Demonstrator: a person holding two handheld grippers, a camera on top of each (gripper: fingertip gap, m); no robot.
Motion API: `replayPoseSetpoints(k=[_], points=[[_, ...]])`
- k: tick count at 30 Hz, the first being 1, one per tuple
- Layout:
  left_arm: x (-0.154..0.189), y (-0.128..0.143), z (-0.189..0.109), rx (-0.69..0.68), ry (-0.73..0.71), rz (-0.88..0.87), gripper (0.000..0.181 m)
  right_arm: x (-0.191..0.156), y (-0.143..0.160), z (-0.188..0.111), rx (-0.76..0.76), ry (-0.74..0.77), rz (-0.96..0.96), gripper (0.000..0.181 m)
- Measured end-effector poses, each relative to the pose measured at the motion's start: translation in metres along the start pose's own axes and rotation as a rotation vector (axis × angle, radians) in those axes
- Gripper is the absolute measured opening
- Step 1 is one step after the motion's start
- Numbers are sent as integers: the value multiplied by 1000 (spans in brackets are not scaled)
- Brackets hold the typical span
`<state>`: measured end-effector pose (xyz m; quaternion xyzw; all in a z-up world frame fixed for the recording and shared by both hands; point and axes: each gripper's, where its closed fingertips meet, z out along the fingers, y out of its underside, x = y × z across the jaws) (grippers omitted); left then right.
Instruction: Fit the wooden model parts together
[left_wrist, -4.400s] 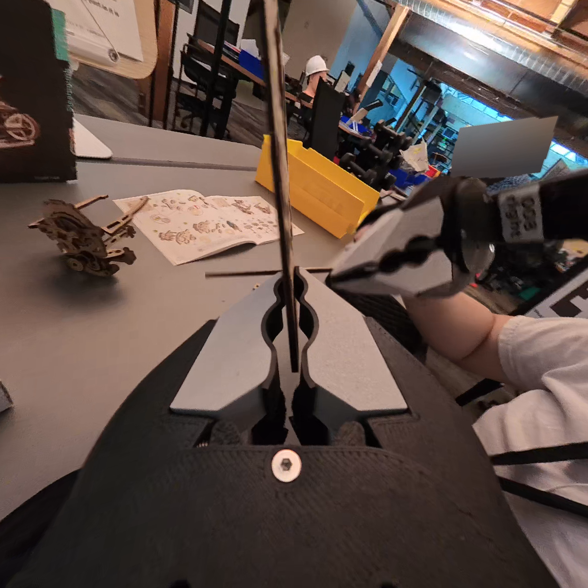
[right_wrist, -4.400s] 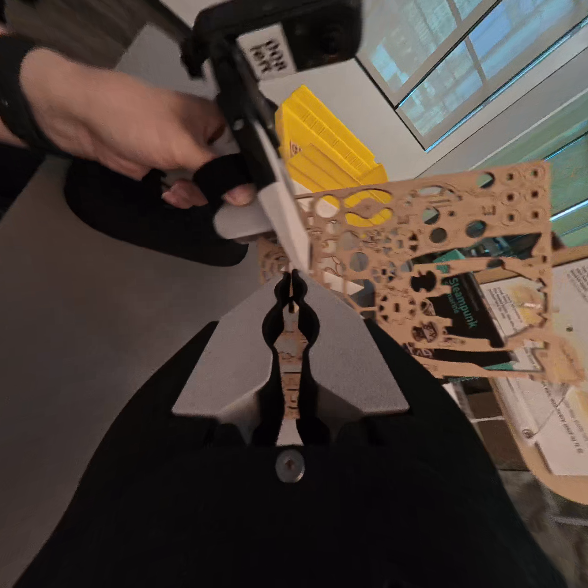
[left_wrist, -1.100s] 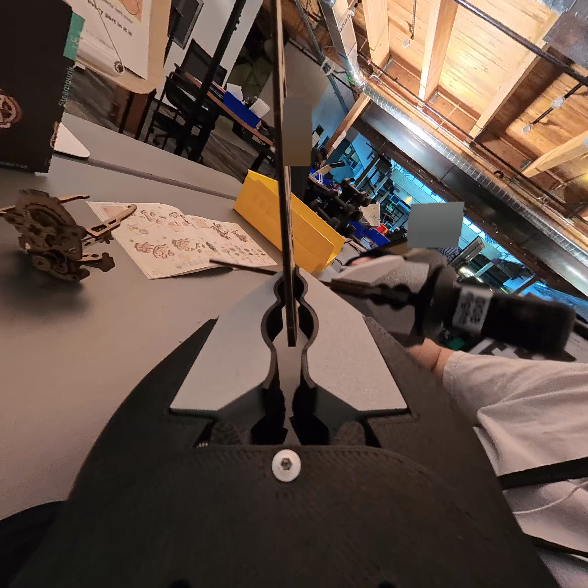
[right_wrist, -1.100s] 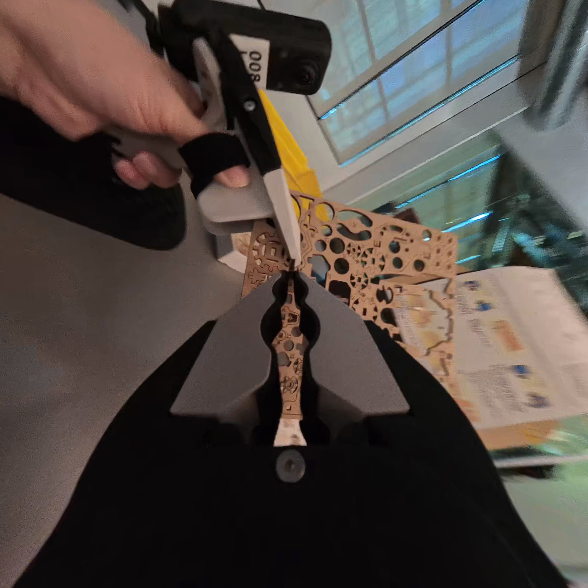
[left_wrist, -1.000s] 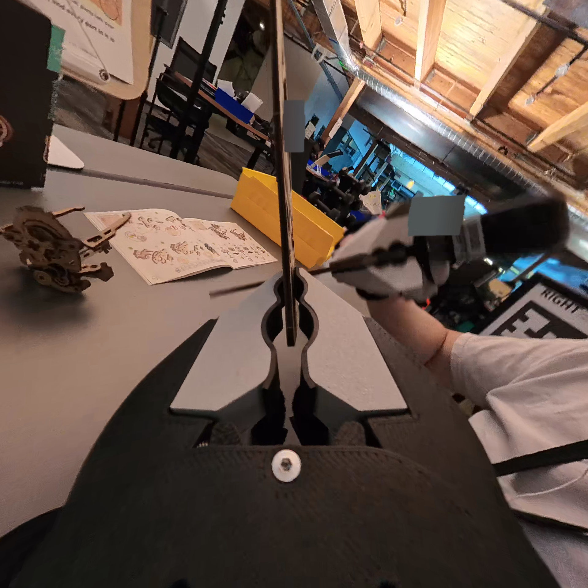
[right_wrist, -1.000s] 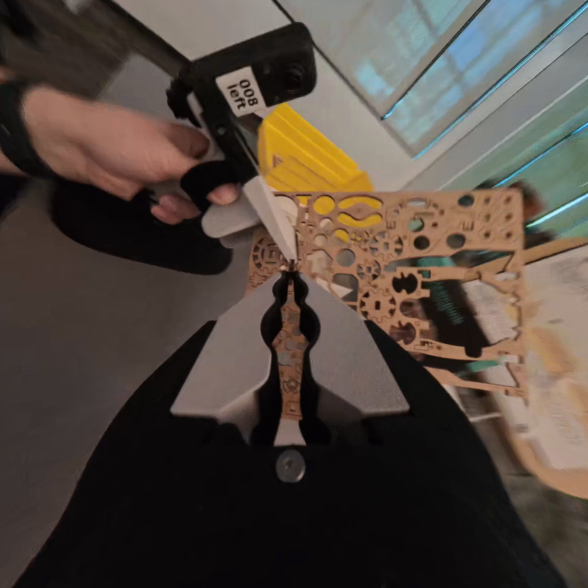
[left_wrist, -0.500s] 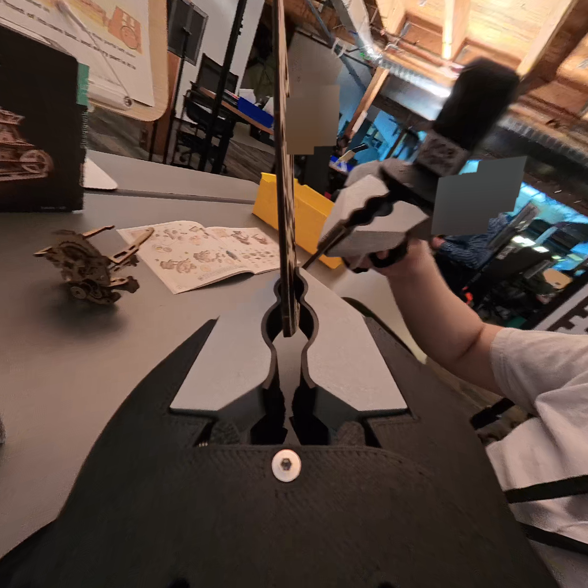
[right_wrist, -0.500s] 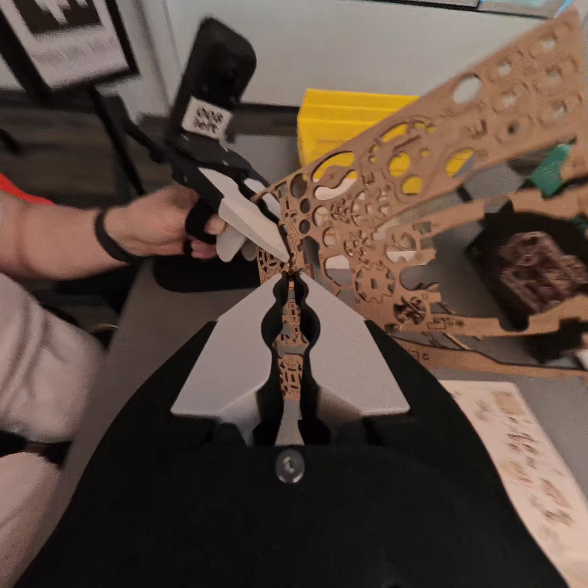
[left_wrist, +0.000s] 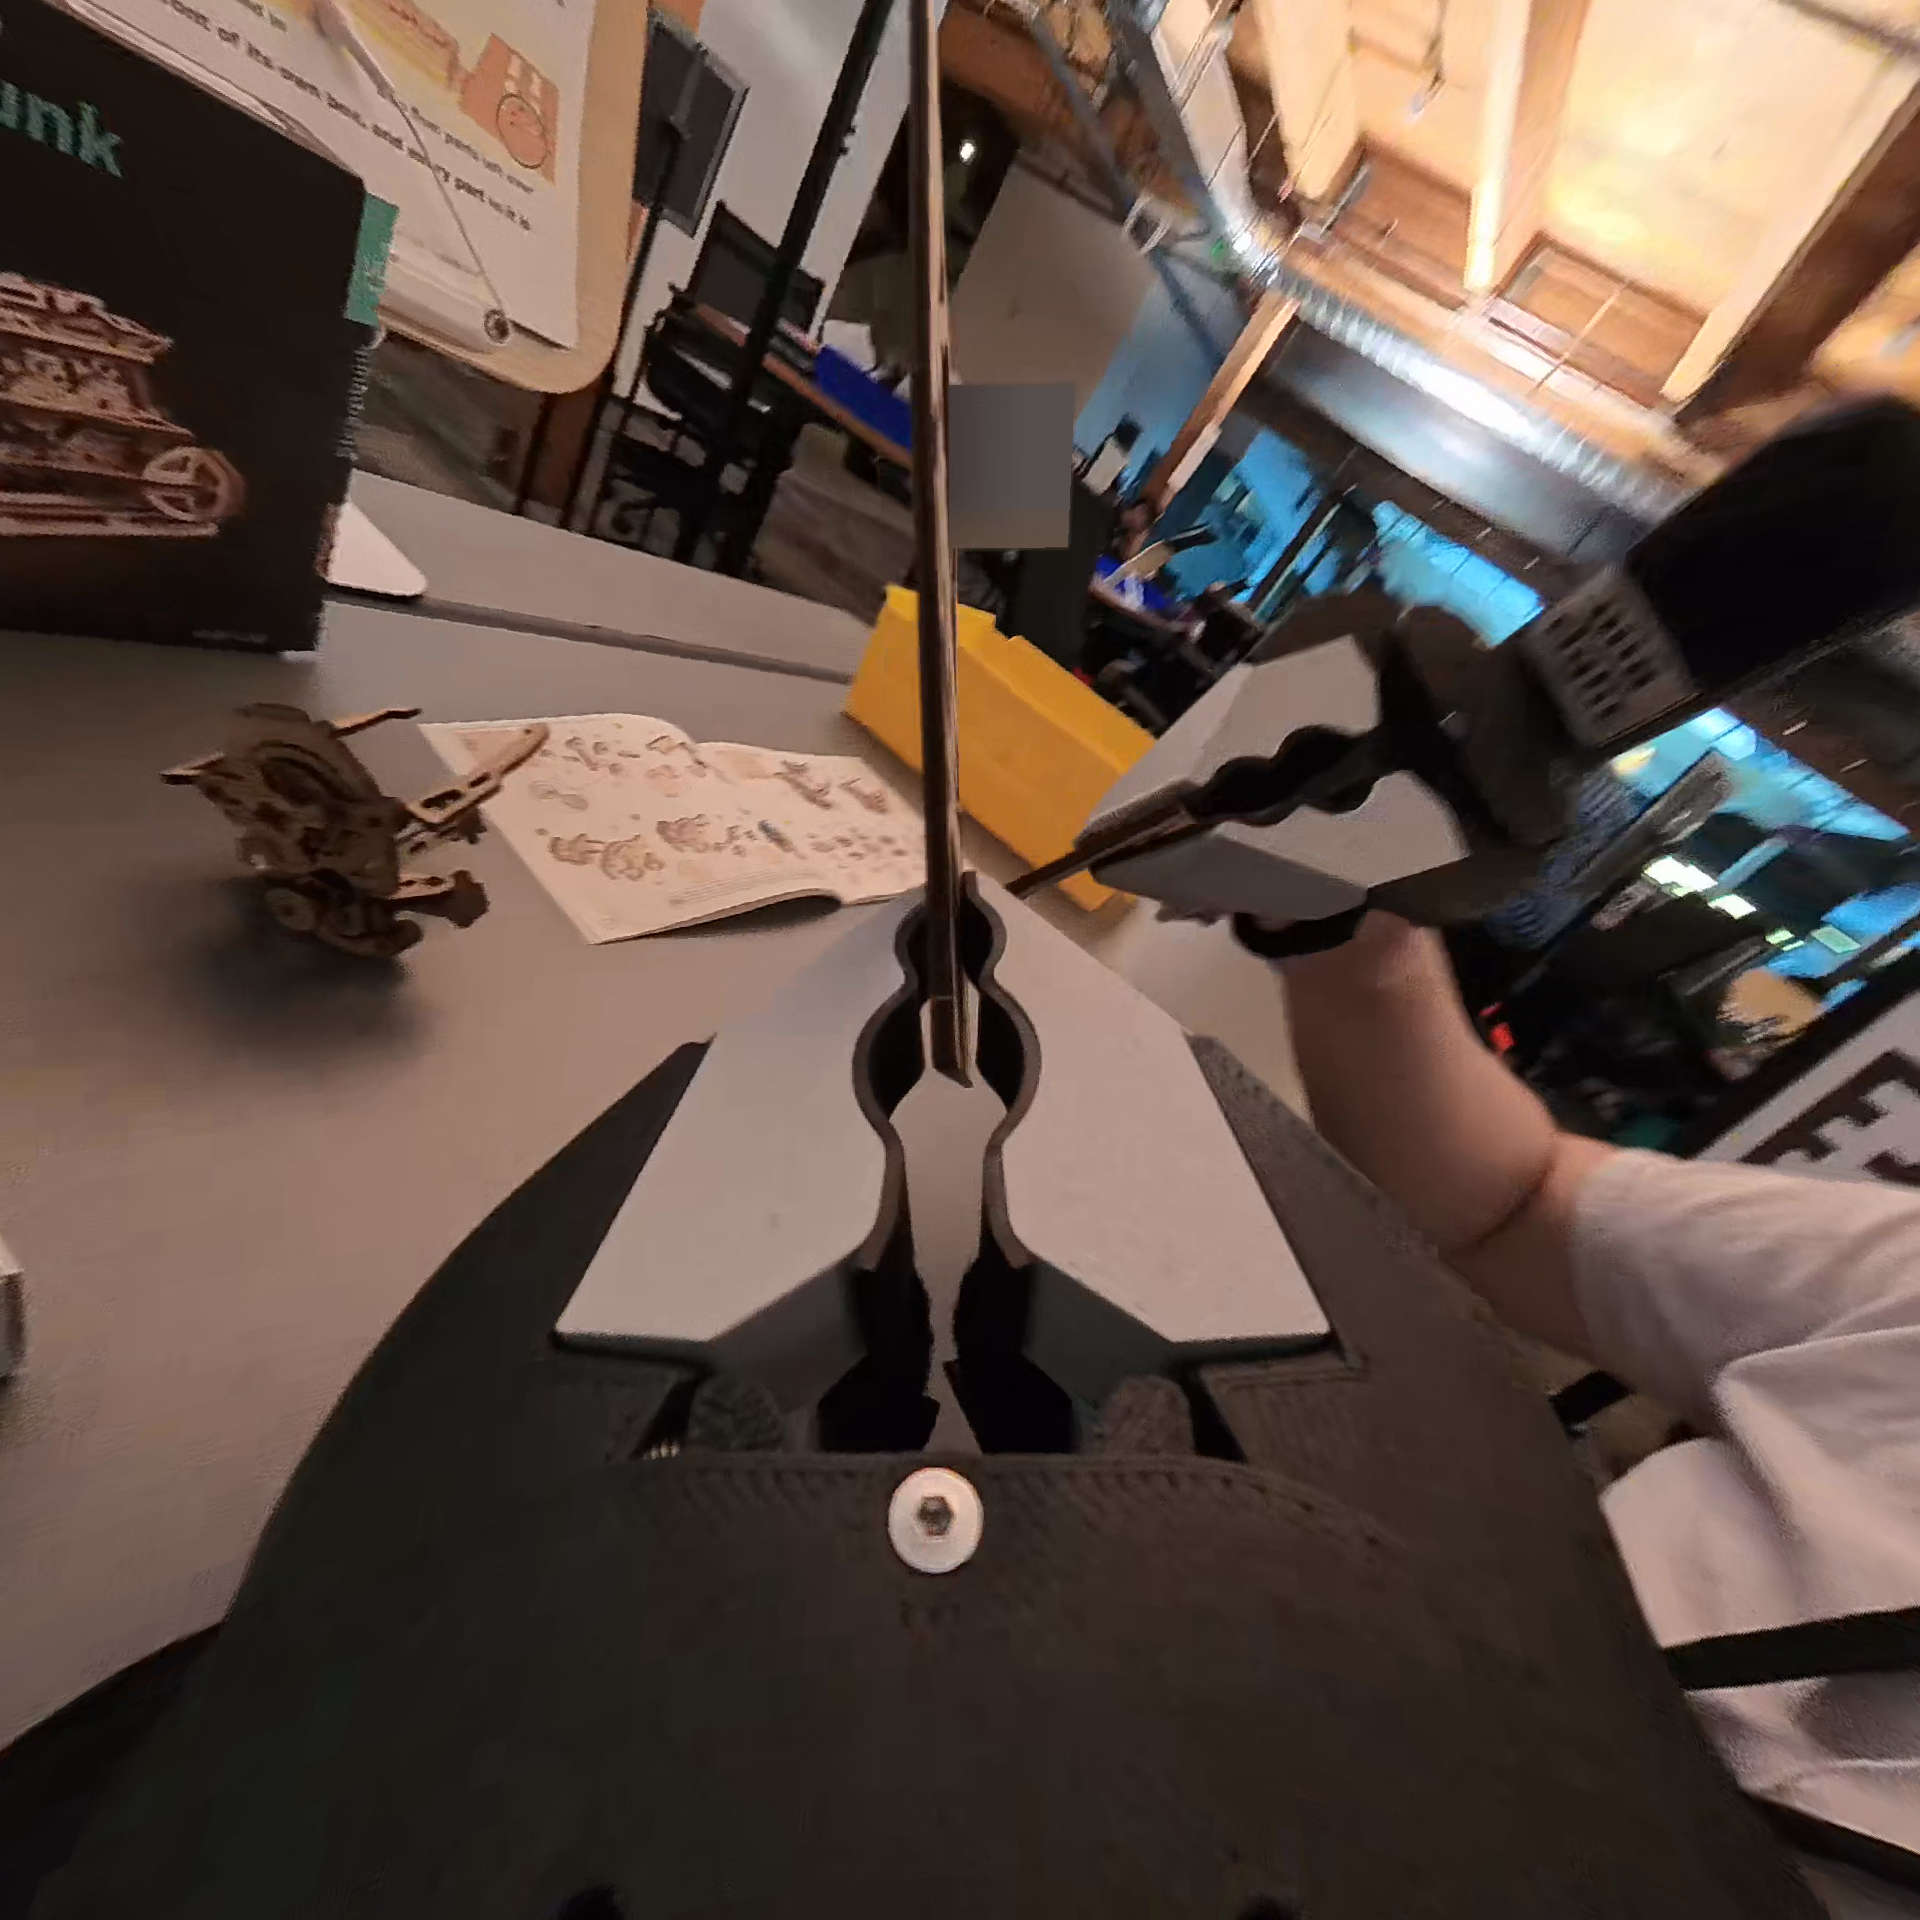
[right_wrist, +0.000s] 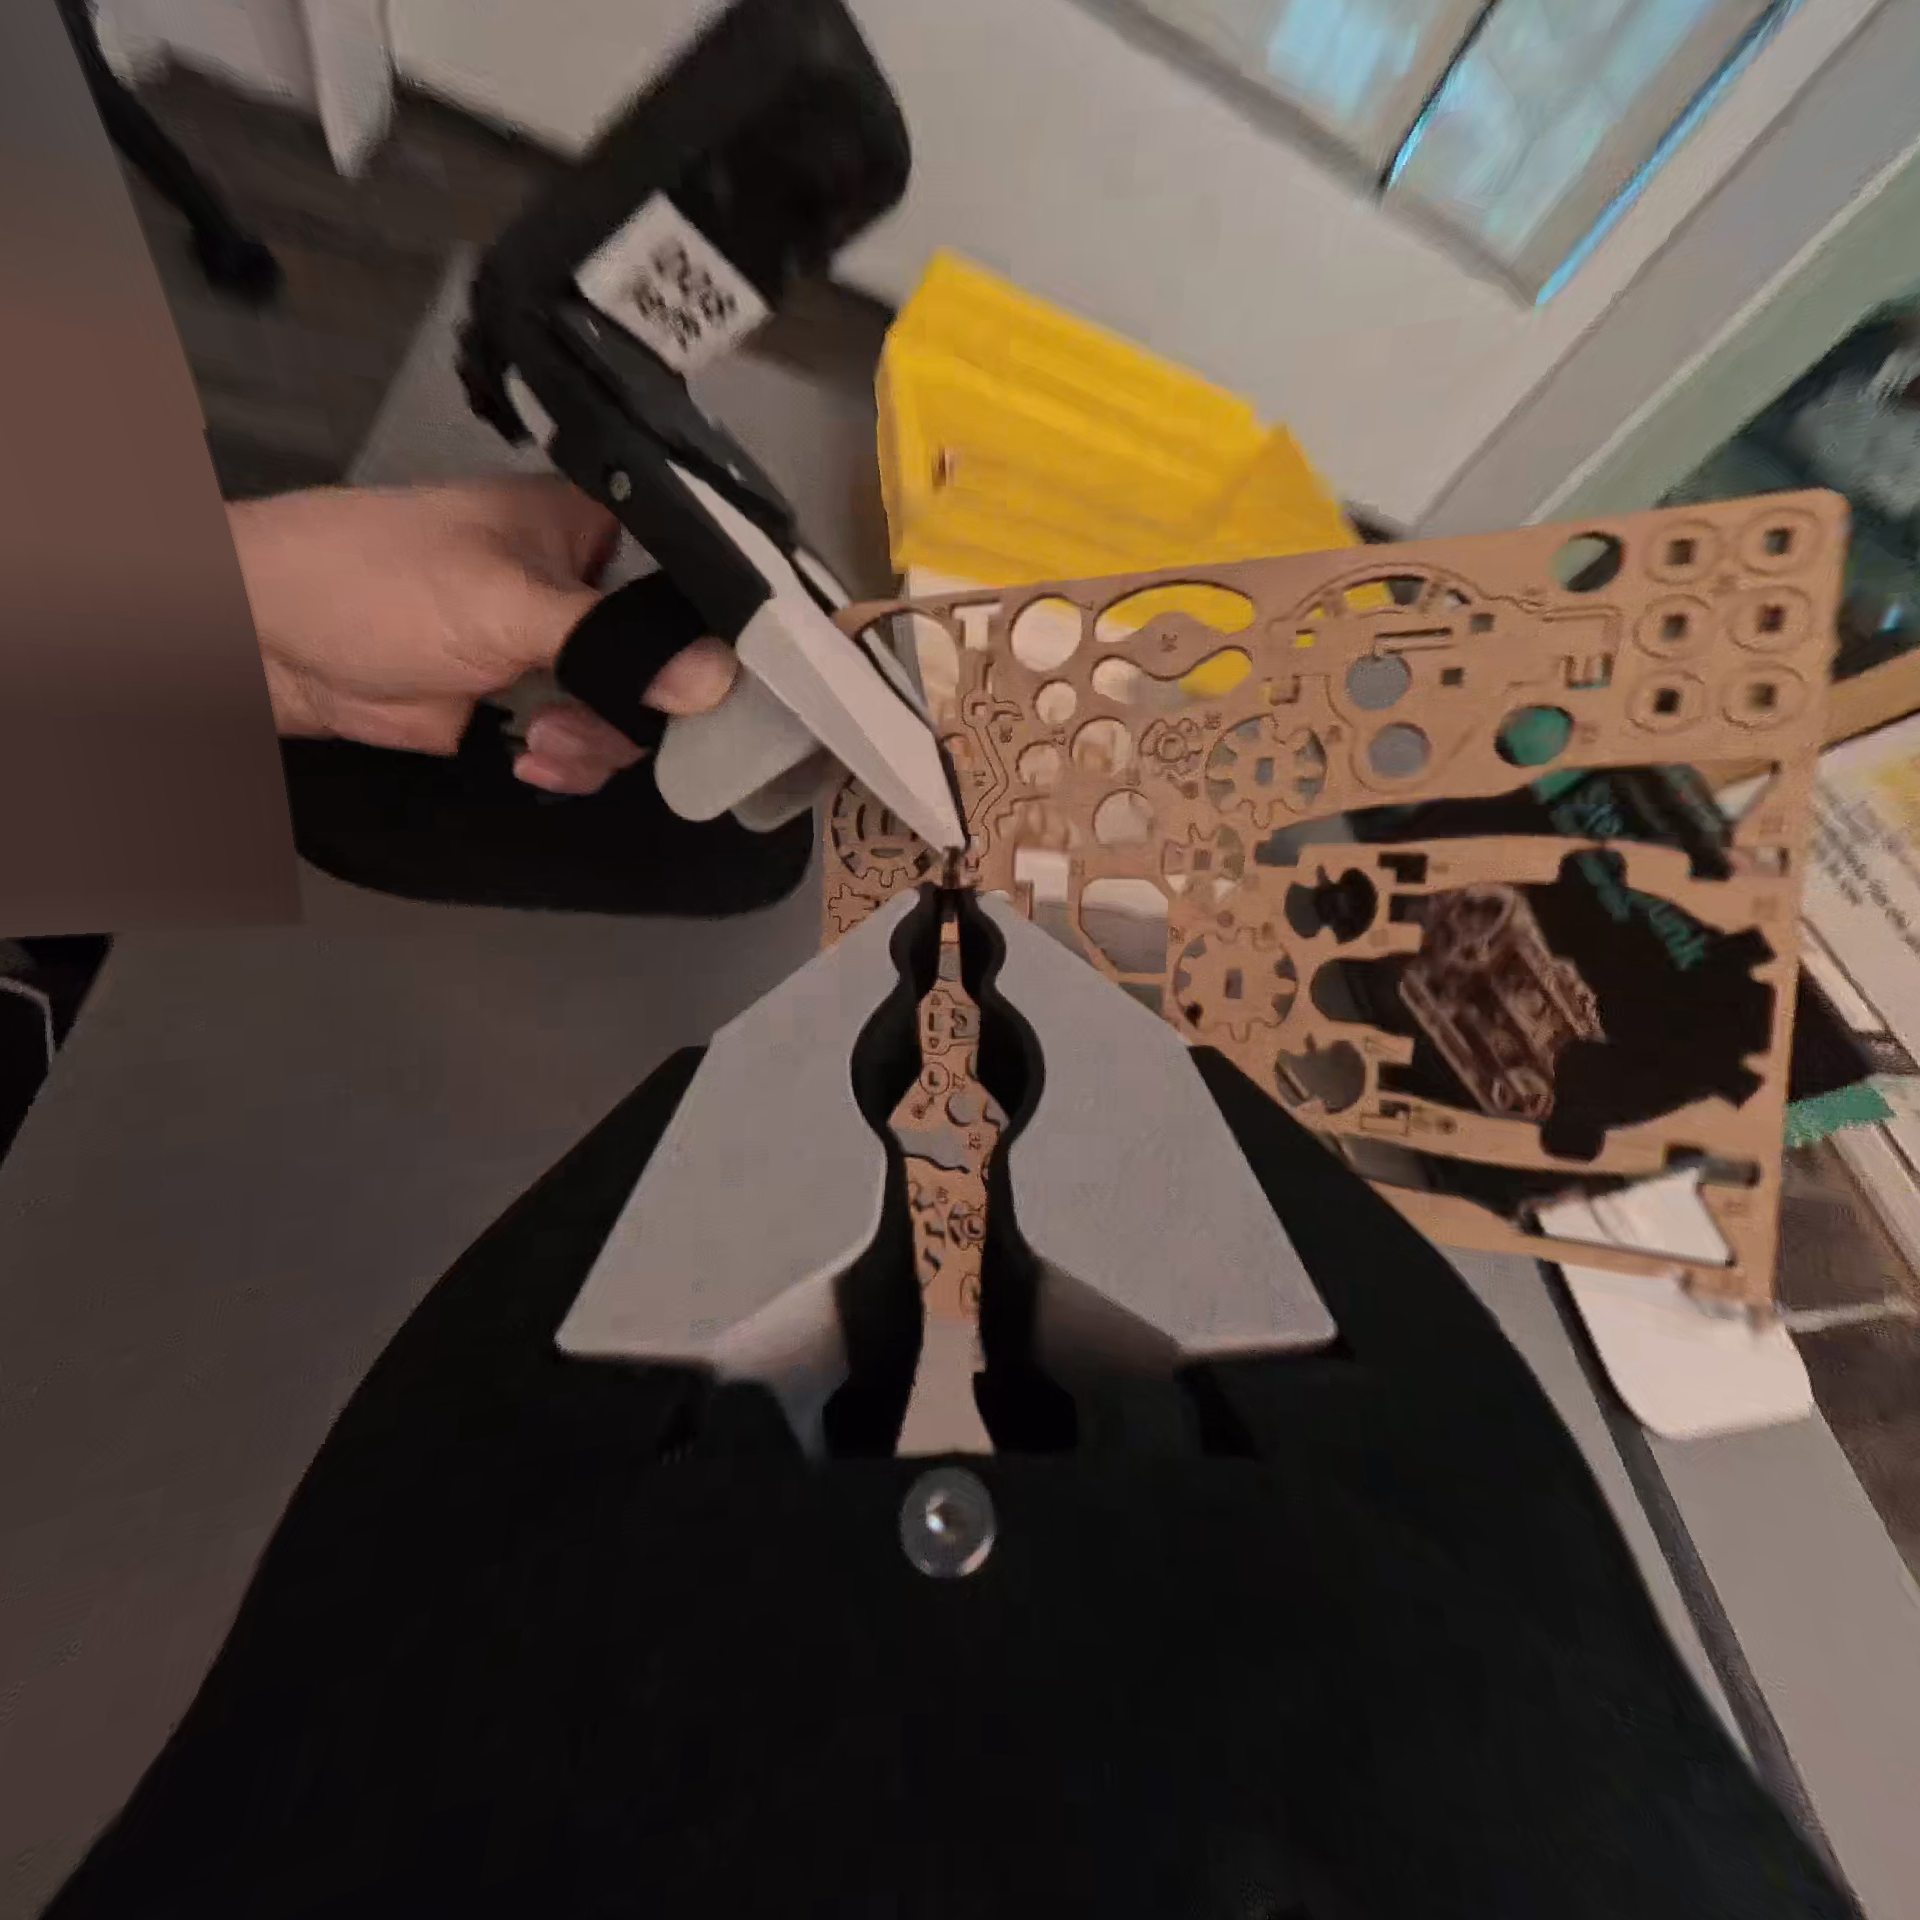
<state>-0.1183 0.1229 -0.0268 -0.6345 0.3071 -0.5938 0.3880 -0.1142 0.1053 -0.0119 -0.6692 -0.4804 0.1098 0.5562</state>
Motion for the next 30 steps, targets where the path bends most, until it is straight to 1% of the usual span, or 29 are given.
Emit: replayPoseSetpoints(k=[1, 3, 4, 6, 8, 10, 12, 14, 18, 22, 27, 30], points=[[2, -3, -2, 22, 26, -31, 0, 1, -1, -5, 74, 8, 7, 1], [7, -10, -5, 66, 84, -99, 0, 2, -1, -14, 202, 31, 22, 1], [9, -14, -7, 88, 112, -135, 0, 4, 0, -18, 262, 47, 50, 1], [12, -16, -8, 98, 154, -178, 0, 4, -3, -25, 353, 28, 131, 1], [12, -15, -7, 100, 159, -186, 0, 5, -11, -33, 407, 28, 131, 1], [7, -14, -7, 97, 127, -167, 0, 4, -21, -41, 430, 7, 129, 1], [2, -10, -7, 84, 114, -183, 0, 6, -26, -49, 439, 14, 134, 1], [-3, -8, -7, 80, 104, -211, 0, 7, -24, -54, 427, 10, 156, 1], [-20, 10, -8, 12, -3, -222, 0, 10, -15, -68, 440, -18, 251, 1], [-34, 40, -7, -79, -124, -270, 0, 15, 9, -76, 408, -59, 334, 0], [-46, 59, -16, -98, -213, -436, 0, 18, 40, -78, 405, -142, 480, 0], [-52, 74, -21, -126, -302, -485, 1, 19, 58, -73, 390, -156, 540, 0]])
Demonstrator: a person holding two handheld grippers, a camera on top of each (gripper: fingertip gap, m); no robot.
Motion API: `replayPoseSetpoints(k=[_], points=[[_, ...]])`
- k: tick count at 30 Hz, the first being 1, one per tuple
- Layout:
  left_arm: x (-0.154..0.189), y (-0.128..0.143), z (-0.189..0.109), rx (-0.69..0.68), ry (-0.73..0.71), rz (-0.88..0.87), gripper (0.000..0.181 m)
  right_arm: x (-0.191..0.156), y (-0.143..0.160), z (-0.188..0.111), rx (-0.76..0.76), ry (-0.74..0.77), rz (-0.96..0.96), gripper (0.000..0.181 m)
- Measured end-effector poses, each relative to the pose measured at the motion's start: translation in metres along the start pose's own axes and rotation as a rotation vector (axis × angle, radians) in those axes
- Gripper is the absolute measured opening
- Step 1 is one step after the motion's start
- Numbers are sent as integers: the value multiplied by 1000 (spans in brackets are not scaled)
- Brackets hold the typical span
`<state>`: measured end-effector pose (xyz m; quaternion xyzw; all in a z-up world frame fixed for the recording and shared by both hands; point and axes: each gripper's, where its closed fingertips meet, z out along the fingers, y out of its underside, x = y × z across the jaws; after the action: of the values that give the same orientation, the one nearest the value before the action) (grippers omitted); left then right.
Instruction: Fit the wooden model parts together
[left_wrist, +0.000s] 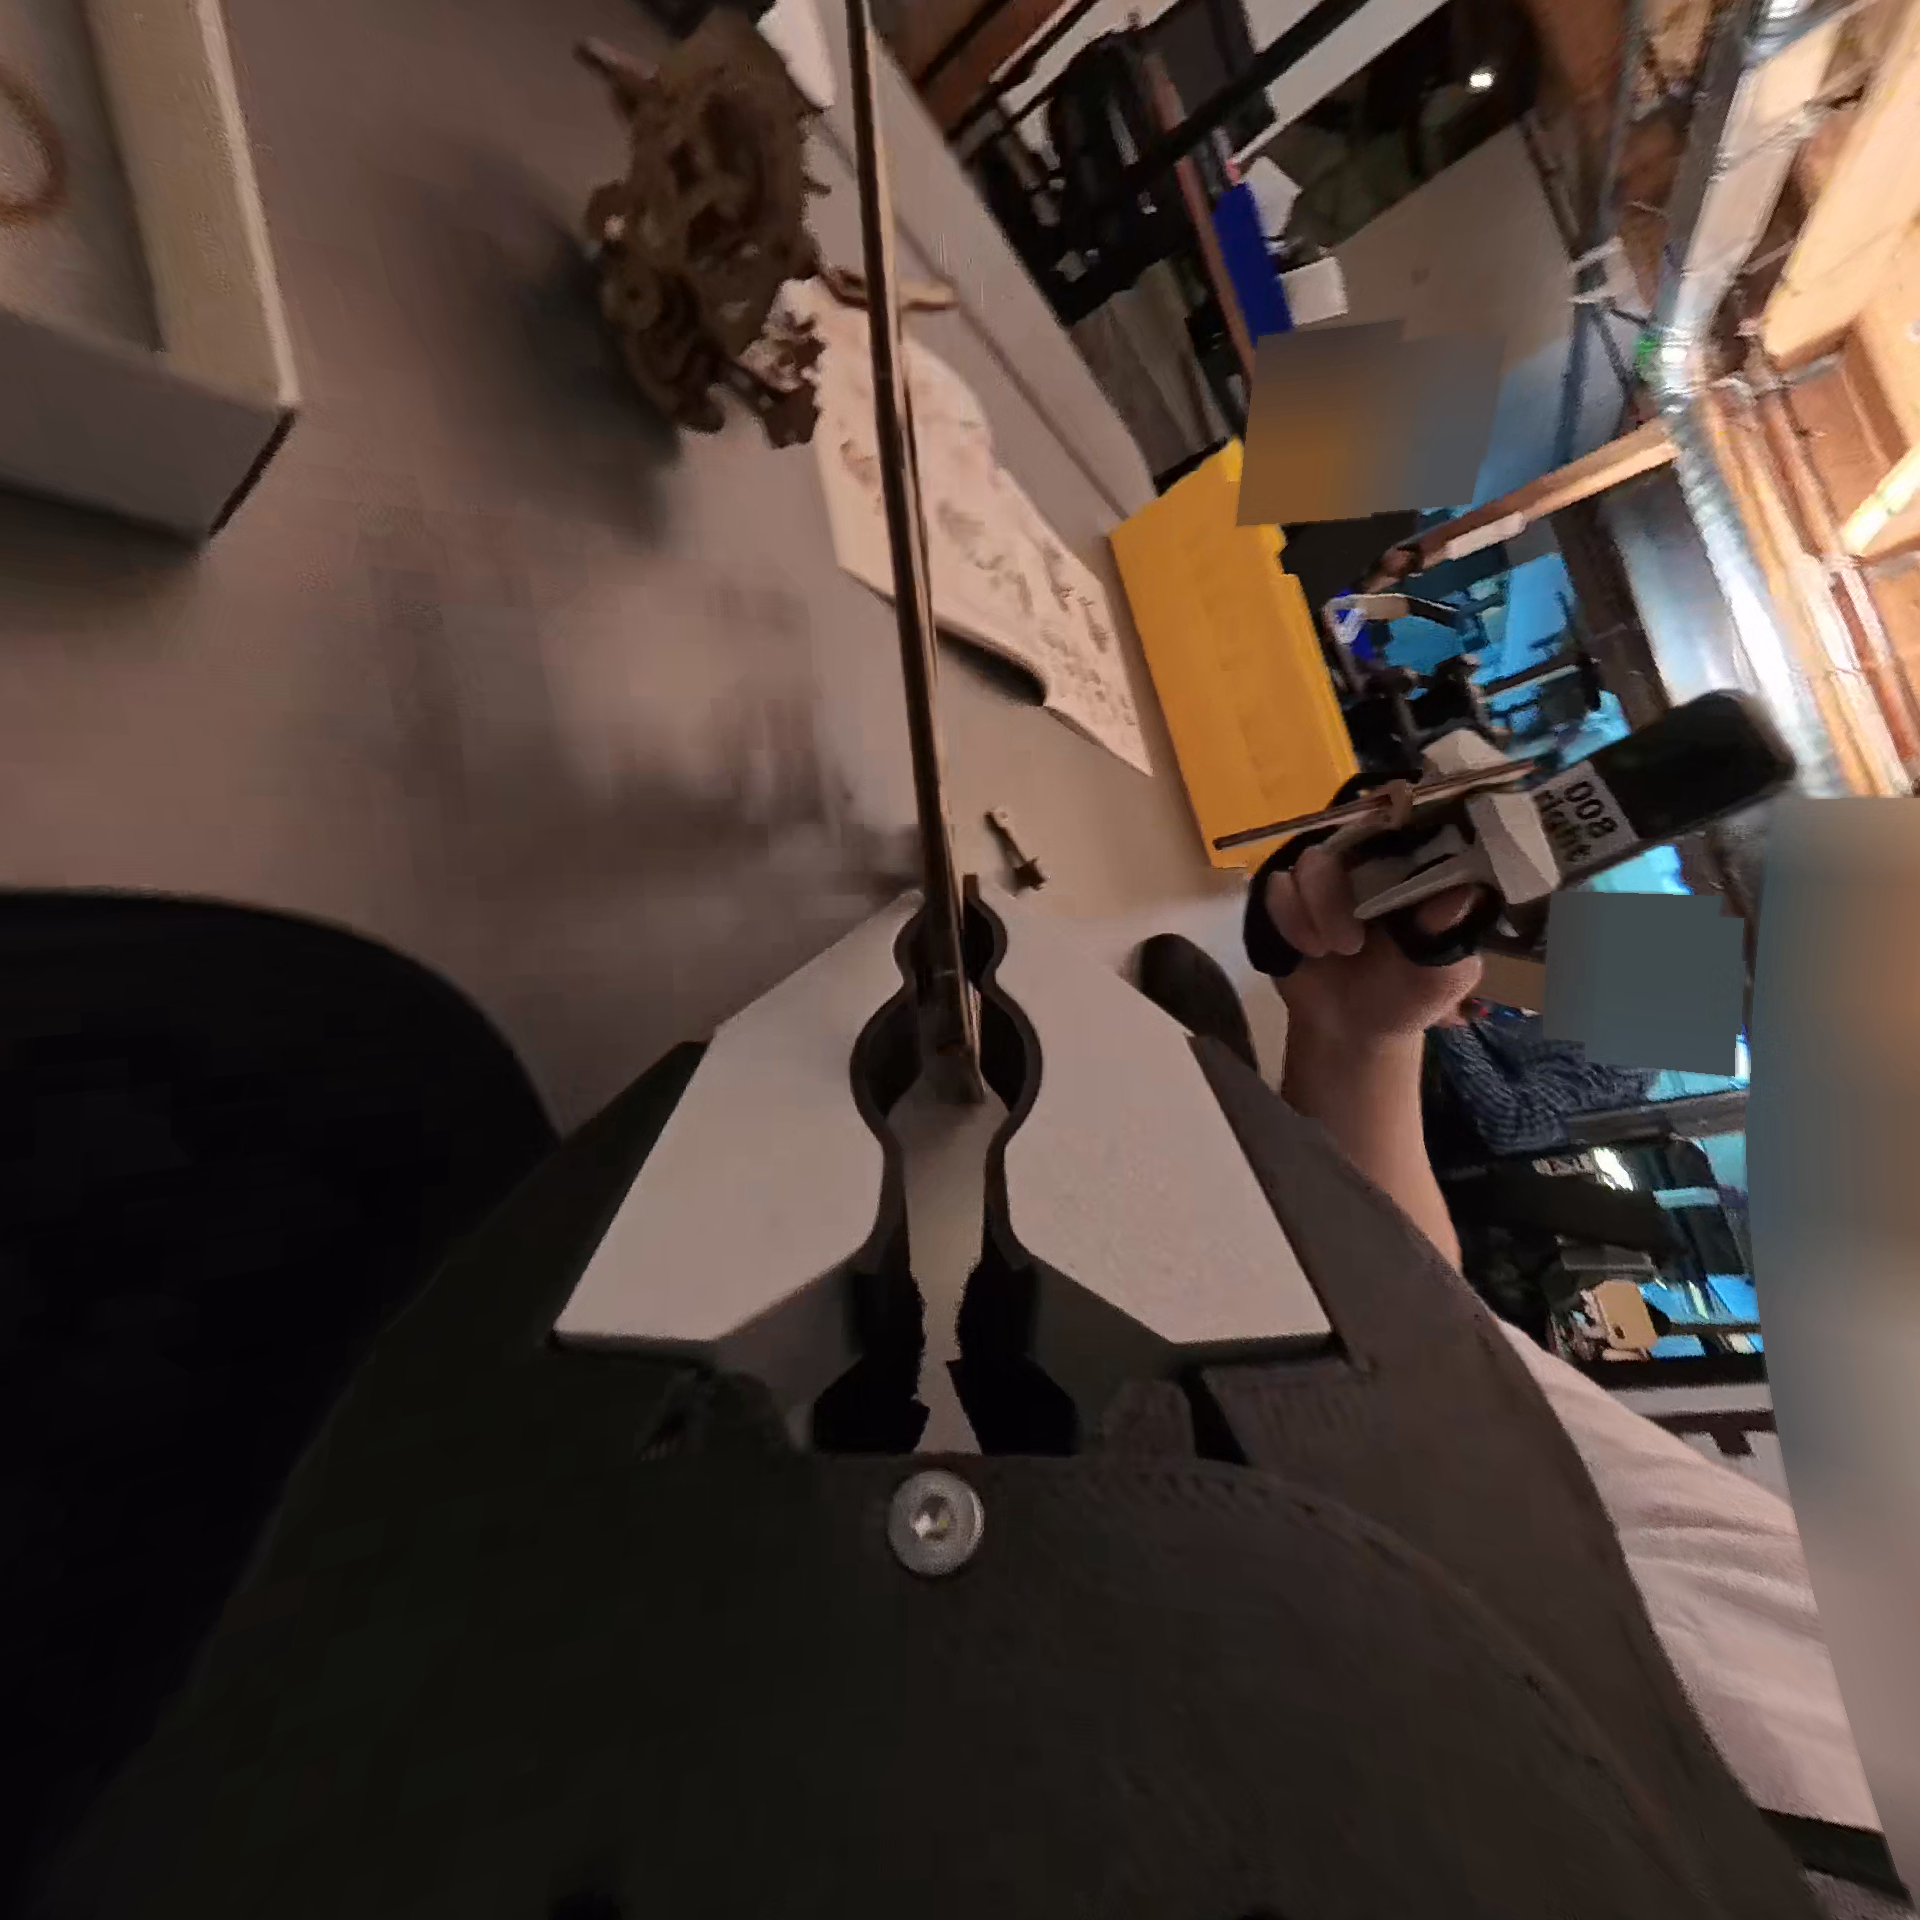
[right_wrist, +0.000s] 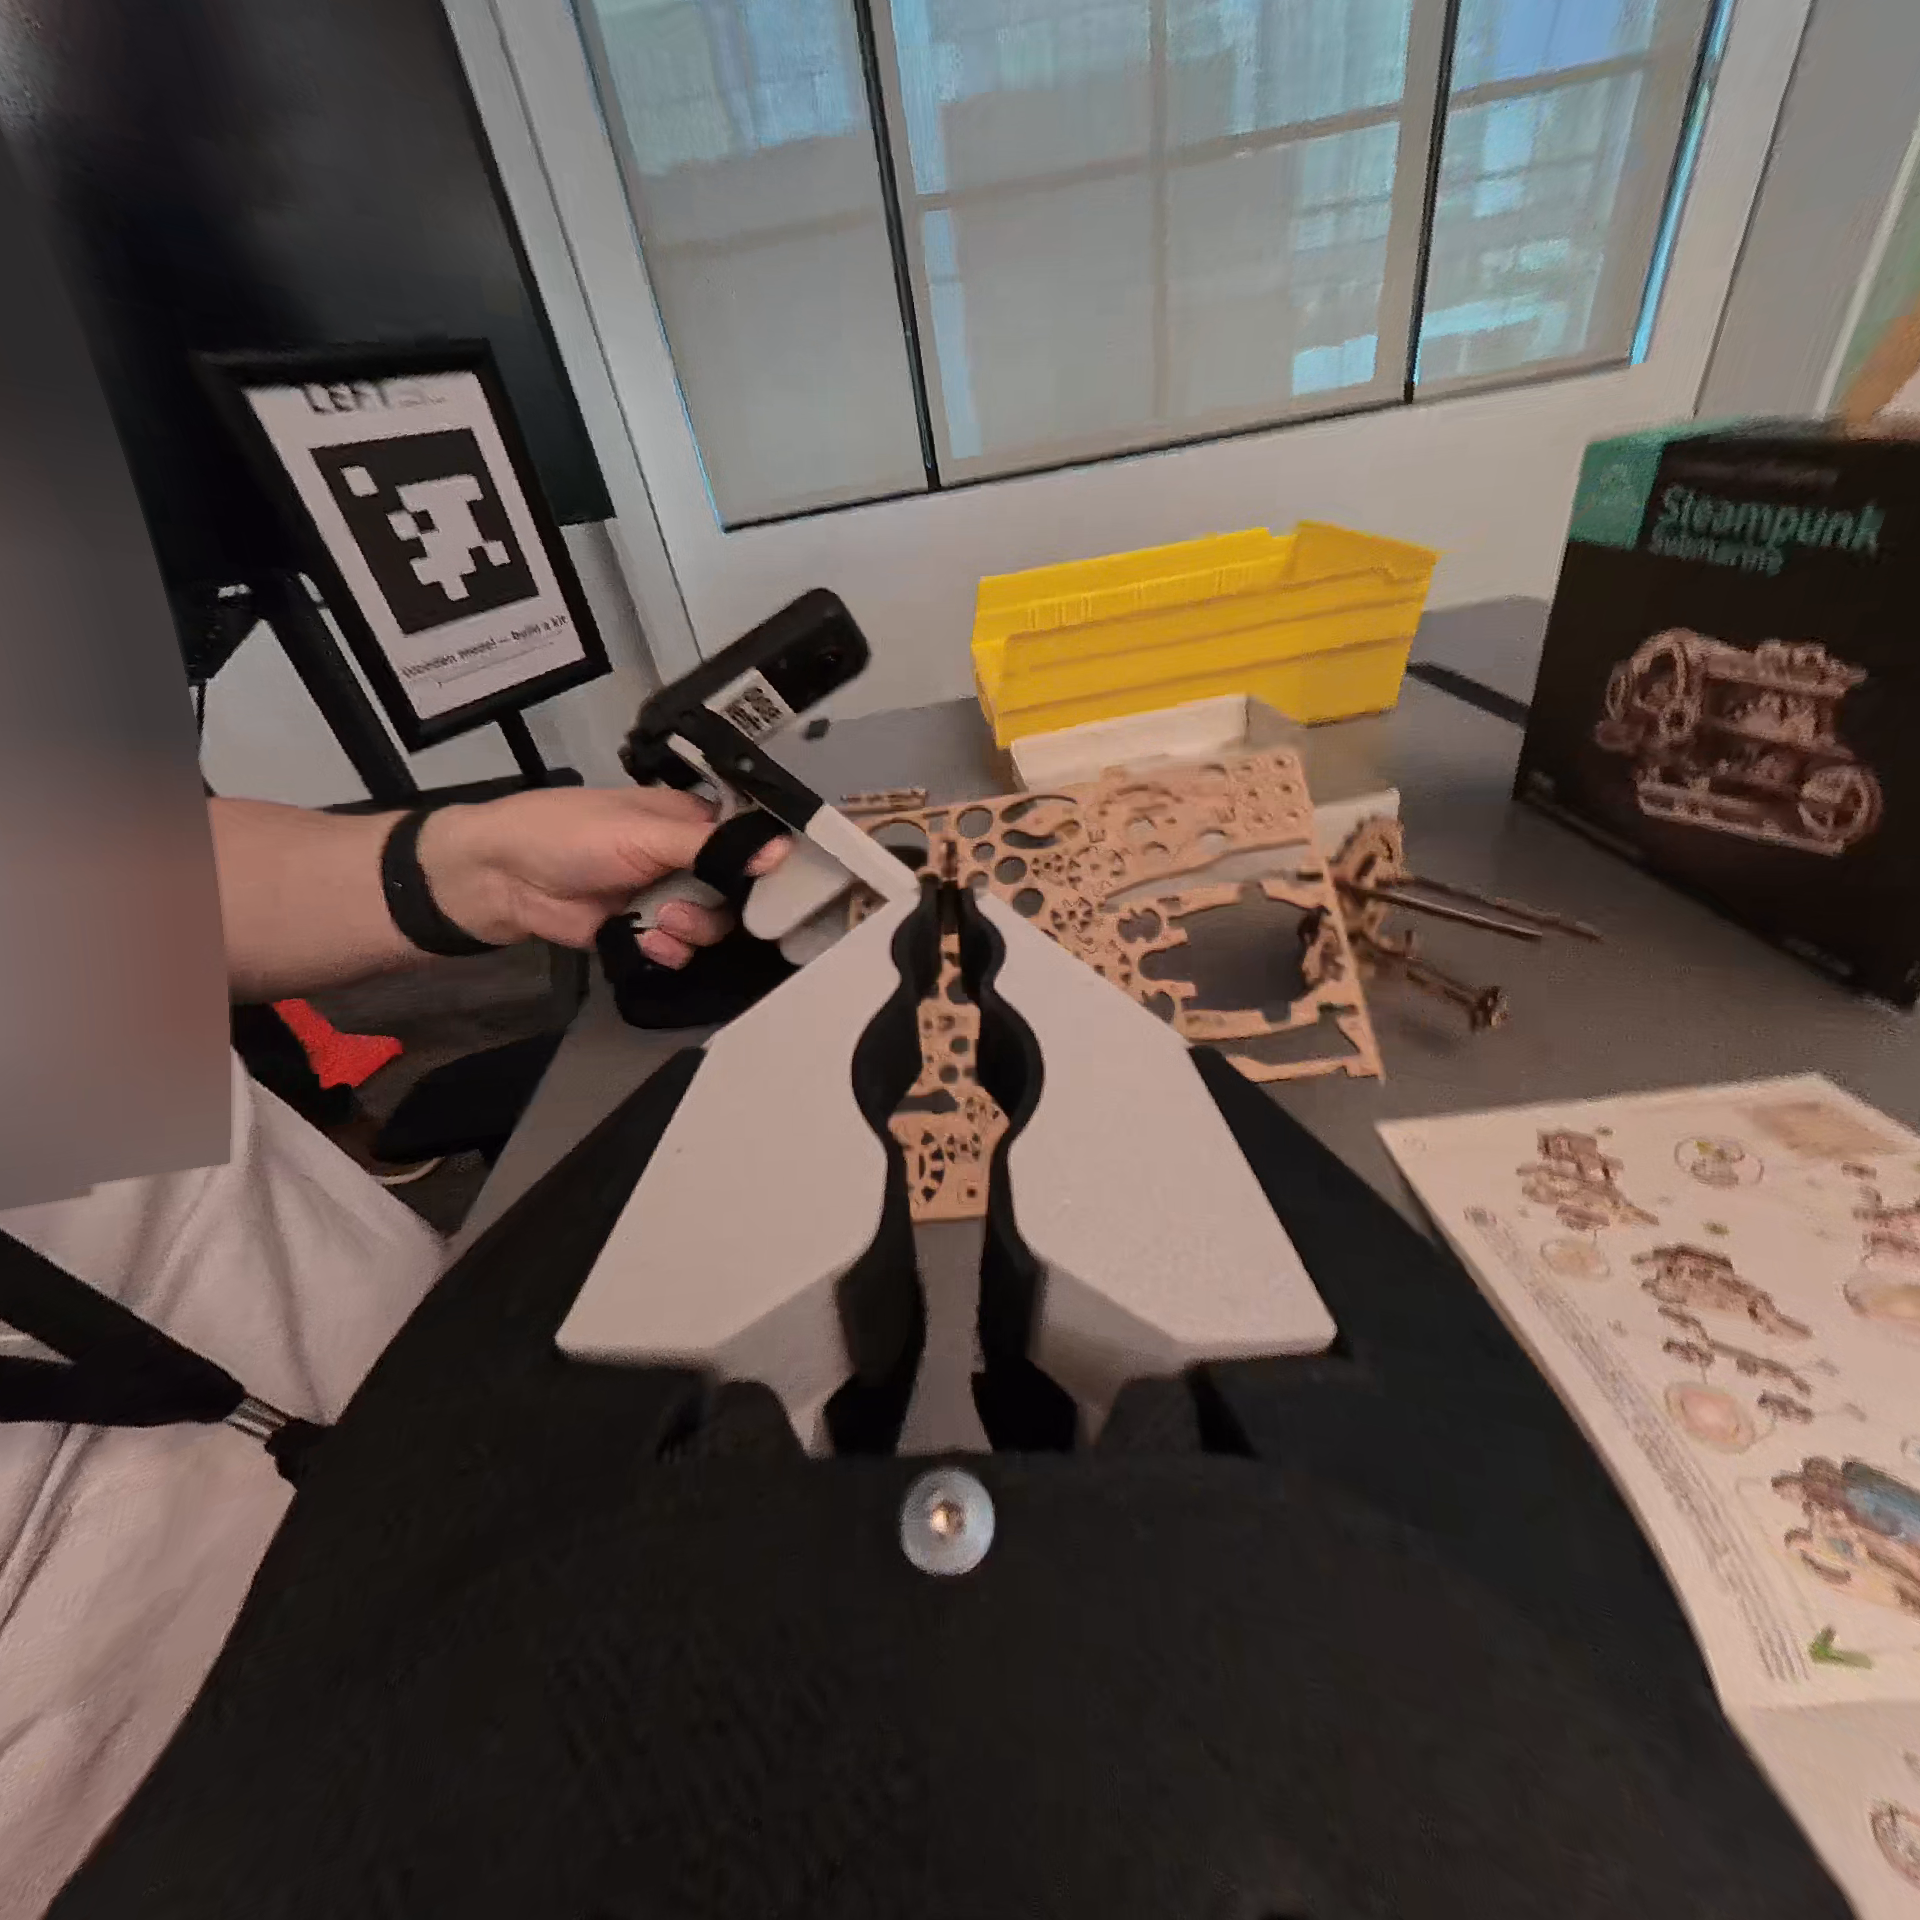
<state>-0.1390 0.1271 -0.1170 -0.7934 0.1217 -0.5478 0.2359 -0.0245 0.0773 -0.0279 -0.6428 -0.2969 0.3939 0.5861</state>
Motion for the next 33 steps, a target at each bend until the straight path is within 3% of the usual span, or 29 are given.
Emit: replayPoseSetpoints(k=[2, 6, 10, 17, 24, 33], points=[[-6, 4, -1, 2, -53, -1, 3, 5, 11, 1, -34, 8, 35, 0], [-3, 4, -4, 12, -113, 20, 54, 6, 32, 6, -99, 4, 75, 0], [-3, 15, -6, -31, -187, 115, 71, 10, 50, 11, -179, 31, 109, 0], [-8, 25, -15, -102, -366, 353, 71, 27, 64, 15, -257, 94, 127, 0], [0, 59, -20, -226, -285, 295, 58, 33, 71, 23, -337, 104, 72, 0], [-10, 48, -56, -222, -442, 478, 60, 34, 59, 21, -301, 92, 75, 0]])
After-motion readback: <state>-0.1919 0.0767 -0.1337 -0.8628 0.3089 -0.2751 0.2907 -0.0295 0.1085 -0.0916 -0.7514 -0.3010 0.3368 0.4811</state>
